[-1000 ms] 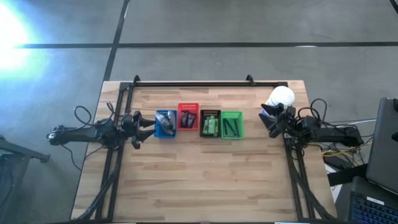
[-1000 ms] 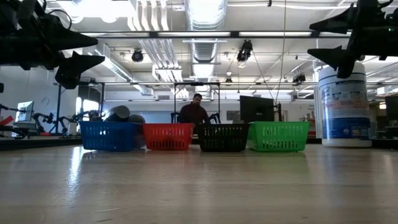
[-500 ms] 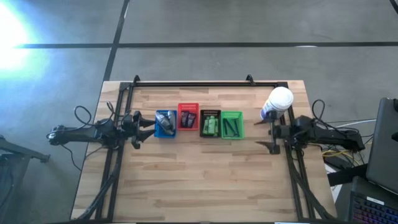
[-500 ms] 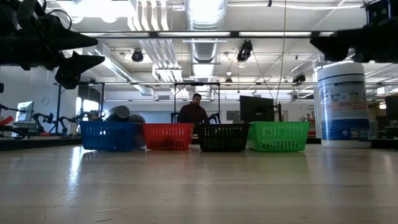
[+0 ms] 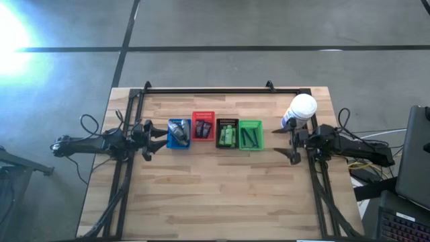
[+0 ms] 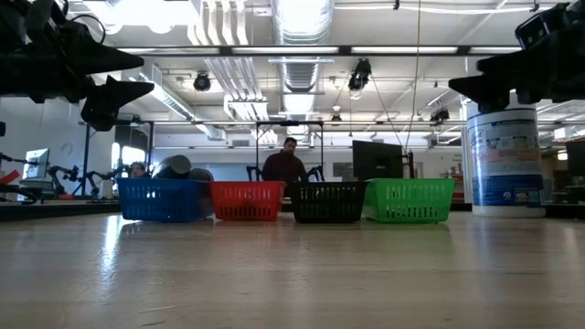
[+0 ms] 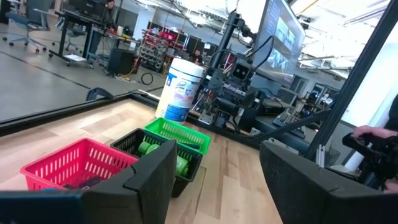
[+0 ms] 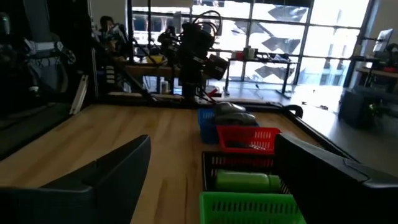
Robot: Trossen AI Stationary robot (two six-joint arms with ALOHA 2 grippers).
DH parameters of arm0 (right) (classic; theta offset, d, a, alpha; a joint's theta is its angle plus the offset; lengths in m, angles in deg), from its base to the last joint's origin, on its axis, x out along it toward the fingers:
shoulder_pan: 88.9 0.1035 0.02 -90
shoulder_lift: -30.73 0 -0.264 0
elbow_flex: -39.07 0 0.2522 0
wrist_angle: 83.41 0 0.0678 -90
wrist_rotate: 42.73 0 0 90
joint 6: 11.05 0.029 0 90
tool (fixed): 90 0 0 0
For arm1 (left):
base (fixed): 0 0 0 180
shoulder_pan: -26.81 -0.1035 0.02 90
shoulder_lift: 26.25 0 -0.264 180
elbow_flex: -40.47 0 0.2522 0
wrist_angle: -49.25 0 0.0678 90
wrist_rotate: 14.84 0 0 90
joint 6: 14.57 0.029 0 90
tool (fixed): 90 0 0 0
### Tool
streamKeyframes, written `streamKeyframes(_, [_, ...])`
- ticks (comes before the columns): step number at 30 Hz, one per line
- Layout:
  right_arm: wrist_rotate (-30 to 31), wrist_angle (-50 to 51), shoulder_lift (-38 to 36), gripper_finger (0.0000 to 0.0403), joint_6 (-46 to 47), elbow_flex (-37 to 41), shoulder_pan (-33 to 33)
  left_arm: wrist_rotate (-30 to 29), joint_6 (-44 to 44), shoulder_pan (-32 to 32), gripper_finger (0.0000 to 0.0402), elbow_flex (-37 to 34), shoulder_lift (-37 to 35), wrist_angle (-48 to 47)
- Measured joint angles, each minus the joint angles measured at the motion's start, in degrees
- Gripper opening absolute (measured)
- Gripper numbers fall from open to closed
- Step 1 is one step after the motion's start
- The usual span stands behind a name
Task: Pick & Place Travel size toiletries
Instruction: Return to Home Position
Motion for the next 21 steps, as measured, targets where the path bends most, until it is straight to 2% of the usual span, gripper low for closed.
streamKeyframes(21, [1.2,0.1,0.6,0.0281,1.6,0.0,0.1,0.0,0.0,0.0,0.0236,0.0,0.0,0.1])
